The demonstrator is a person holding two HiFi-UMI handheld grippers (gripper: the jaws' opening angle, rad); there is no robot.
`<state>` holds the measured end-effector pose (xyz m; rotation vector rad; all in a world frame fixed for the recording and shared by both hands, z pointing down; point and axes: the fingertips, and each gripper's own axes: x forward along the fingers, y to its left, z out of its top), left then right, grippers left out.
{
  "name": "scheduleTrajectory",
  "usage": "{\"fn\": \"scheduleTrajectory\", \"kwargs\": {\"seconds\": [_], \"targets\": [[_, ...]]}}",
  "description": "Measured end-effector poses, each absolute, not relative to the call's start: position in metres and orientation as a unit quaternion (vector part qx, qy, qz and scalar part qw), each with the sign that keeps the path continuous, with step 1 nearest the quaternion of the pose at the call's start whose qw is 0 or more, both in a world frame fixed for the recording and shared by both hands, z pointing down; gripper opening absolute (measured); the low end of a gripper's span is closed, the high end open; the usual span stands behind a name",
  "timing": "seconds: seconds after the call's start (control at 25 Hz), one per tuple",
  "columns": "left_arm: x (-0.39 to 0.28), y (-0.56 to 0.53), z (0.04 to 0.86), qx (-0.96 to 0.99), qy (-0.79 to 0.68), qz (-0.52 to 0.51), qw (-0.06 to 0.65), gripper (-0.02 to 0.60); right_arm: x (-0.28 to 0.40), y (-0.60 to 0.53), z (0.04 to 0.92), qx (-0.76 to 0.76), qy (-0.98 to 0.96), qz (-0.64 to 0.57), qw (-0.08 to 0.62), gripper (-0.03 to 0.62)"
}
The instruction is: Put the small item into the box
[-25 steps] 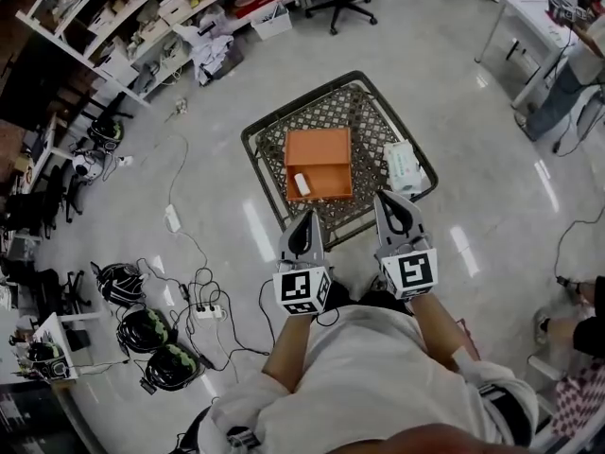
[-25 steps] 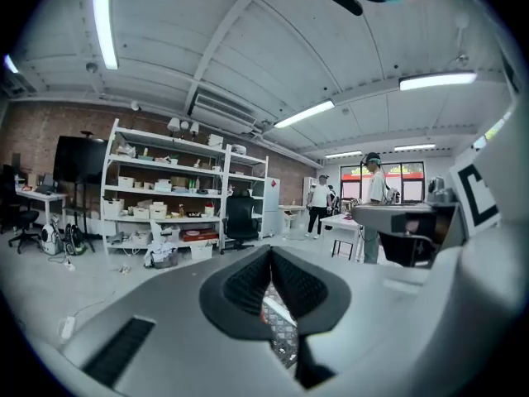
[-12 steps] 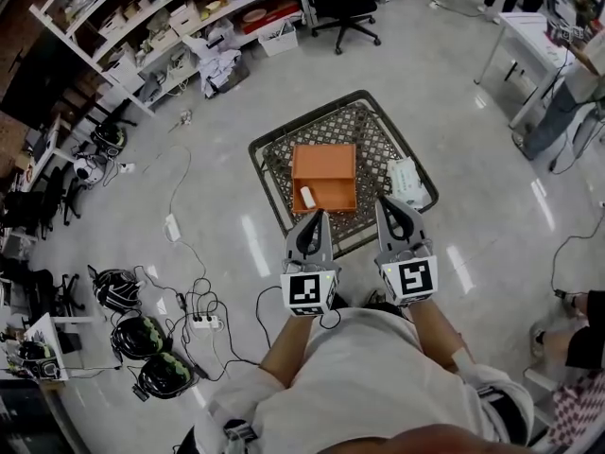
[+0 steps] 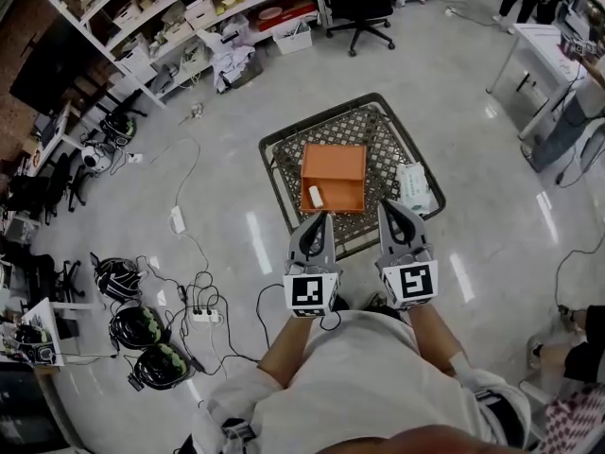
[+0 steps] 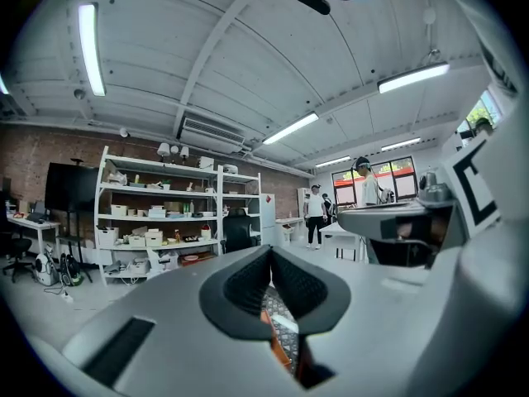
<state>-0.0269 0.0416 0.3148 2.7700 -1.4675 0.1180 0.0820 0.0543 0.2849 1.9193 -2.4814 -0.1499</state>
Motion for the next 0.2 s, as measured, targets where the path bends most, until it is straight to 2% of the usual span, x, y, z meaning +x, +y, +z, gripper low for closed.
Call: {"fn": "scheduleTrajectory", "kwargs": {"seconds": [0.2], "targets": [[-0.0253, 0.0449, 0.3124, 0.883, -0.469, 0.038, -0.001, 0.011, 0.0833, 0.0587, 0.2857, 0.610, -0.791, -0.046, 0.001, 0.003]]}}
